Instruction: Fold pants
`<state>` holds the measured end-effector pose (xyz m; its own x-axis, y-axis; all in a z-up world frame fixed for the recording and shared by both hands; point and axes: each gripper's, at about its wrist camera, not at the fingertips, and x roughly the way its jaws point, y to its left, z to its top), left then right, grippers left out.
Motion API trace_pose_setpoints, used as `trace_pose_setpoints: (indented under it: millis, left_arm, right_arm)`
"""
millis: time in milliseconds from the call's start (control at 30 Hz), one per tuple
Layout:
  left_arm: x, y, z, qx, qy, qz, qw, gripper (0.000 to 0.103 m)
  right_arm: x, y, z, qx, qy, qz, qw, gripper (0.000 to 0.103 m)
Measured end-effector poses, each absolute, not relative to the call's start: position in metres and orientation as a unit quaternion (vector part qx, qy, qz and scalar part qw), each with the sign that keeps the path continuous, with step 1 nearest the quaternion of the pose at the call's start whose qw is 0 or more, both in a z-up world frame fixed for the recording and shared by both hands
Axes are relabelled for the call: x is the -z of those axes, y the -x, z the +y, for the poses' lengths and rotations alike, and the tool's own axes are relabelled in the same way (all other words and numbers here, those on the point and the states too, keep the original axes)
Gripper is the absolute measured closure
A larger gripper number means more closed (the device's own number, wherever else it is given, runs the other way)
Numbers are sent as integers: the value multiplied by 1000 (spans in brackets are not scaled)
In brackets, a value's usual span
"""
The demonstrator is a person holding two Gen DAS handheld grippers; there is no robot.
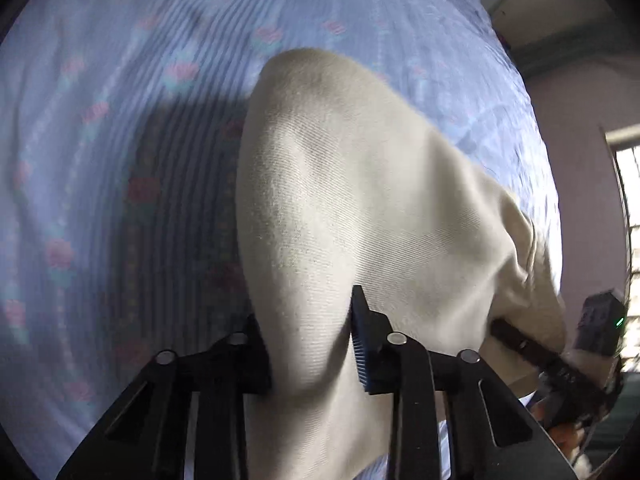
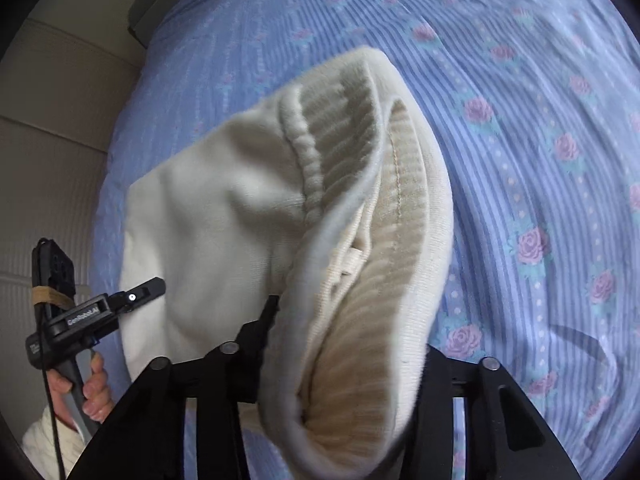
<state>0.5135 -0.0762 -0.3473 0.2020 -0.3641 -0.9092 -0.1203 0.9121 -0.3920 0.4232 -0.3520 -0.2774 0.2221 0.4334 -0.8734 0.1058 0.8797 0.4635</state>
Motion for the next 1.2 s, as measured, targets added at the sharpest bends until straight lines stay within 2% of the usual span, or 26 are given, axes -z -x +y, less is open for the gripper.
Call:
trace_pose_setpoints:
  millis: [267,567,900,1200]
  left_arm:
    - [267,-467,-89,104,142,599,782,75]
    - [204,-362,-51,82,189,569,796,75]
    - [176,-284,10,57,186,548,813,75]
    - [166,-250,141,97,163,549,814,75]
  right_arm:
    - [189,-389,-325,-157,-176,577,782,65]
    - [115,-316,-291,-229,-117,551,794,65]
    - [78,-243,-213,-260,-86,548,790,65]
    - [71,-194,-91,-229,-118,555,791,65]
